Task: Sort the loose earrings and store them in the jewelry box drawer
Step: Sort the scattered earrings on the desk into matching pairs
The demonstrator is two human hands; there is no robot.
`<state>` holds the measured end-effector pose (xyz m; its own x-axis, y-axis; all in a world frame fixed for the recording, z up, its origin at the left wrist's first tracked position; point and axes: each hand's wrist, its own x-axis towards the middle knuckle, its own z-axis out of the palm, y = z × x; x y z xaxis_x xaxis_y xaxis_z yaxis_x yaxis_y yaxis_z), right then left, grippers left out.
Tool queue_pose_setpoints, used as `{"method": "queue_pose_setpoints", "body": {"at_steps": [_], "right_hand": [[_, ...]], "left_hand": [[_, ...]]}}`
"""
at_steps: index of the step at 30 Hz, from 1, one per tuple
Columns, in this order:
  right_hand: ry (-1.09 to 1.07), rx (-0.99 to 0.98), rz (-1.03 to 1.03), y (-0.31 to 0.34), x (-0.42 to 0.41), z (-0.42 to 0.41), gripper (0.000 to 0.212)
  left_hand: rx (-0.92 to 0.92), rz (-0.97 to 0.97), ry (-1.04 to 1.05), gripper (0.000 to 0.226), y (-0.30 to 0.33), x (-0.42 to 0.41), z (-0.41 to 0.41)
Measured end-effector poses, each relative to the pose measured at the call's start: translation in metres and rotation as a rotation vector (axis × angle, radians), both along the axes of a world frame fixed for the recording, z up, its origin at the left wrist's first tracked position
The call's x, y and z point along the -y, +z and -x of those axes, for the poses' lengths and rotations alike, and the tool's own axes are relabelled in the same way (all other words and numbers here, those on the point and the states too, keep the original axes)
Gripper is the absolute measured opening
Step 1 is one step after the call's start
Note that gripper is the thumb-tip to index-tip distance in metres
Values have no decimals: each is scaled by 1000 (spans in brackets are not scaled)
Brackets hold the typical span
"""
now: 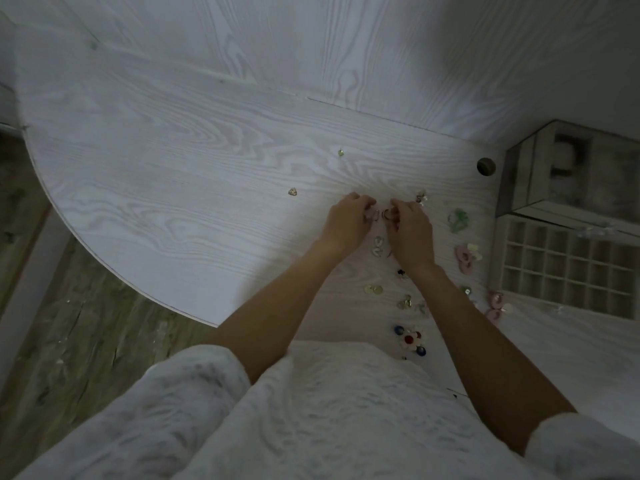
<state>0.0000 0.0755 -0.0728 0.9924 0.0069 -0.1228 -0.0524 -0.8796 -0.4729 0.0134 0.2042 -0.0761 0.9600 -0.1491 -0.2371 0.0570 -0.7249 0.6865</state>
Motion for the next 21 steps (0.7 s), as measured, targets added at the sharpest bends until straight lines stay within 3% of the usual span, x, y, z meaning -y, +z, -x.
{"method": "queue_pose_setpoints", "body": {"at_steps": [8, 11, 14, 17, 21], "right_hand": [[17, -33, 4, 6, 1, -2, 27], [114, 53, 69, 14, 0, 1, 37], [198, 153, 60, 25, -4, -3, 31], [310, 182, 14, 29, -12, -23, 27], [355, 104, -33, 14, -36, -71, 34]], "left_hand": [[-2, 5, 24, 31, -2, 10, -4], [6, 54, 19, 34, 7, 3, -2], [129, 76, 54, 27, 18, -25, 8], [222, -33, 159, 22, 21, -73, 24], [121, -172, 332, 26, 10, -132, 34]]}}
